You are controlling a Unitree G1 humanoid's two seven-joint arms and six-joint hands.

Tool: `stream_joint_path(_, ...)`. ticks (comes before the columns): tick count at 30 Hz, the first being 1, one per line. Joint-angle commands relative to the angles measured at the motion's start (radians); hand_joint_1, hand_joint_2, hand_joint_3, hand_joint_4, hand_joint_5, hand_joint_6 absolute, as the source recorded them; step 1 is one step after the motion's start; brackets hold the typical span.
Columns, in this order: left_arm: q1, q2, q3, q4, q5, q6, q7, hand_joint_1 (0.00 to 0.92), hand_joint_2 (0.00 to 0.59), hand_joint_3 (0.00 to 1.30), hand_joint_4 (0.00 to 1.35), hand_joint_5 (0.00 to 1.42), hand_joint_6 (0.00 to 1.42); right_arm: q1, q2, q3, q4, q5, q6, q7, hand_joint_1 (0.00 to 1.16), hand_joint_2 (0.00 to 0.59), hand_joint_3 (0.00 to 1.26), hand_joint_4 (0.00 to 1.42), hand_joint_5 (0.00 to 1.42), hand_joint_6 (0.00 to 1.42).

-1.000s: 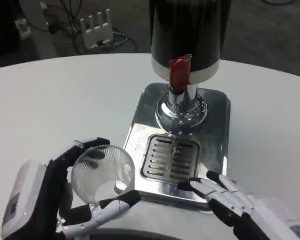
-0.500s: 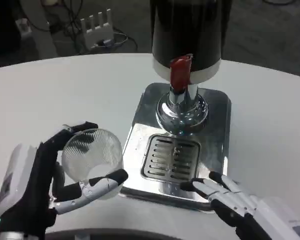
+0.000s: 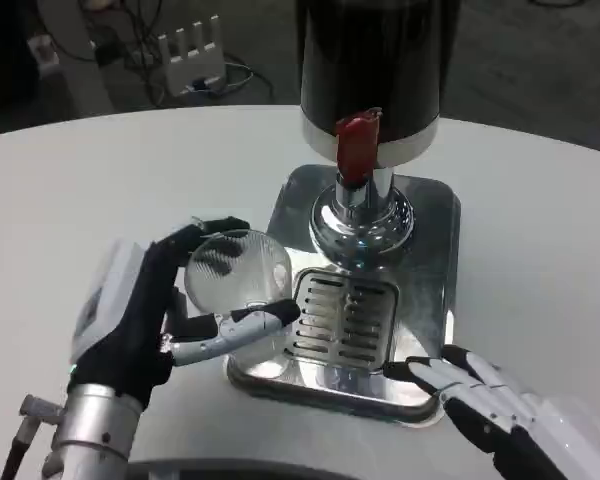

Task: Grasp the cup under the faucet to collect the drink, then remove the cup.

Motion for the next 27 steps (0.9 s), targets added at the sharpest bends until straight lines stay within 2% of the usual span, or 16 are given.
stream_joint_path(1, -0.057, -0.008, -0.012, 0.054, -0.019, -0.004, 0.001, 0.805, 0.586, 0.86, 1.03, 1.29, 1.35, 0.008, 0.004, -0.009, -0.003, 0.009, 0.002, -0.007, 0.51, 0.434, 0.15, 0.09, 0.0, 0.0)
stream_joint_path(16, -0.228, -0.029, -0.083, 0.252, 0.021, -0.011, 0.039, 0.789, 0.586, 0.86, 1.03, 1.29, 1.35, 0.009, 0.01, -0.004, 0.004, 0.005, 0.002, -0.013, 0.51, 0.435, 0.15, 0.09, 0.0, 0.0)
stream_joint_path(27, -0.303, -0.075, -0.121, 0.348, 0.022, 0.005, 0.081, 0.773, 0.586, 0.86, 1.03, 1.29, 1.35, 0.022, 0.009, -0.03, 0.005, 0.024, -0.003, -0.02, 0.51, 0.435, 0.15, 0.09, 0.0, 0.0)
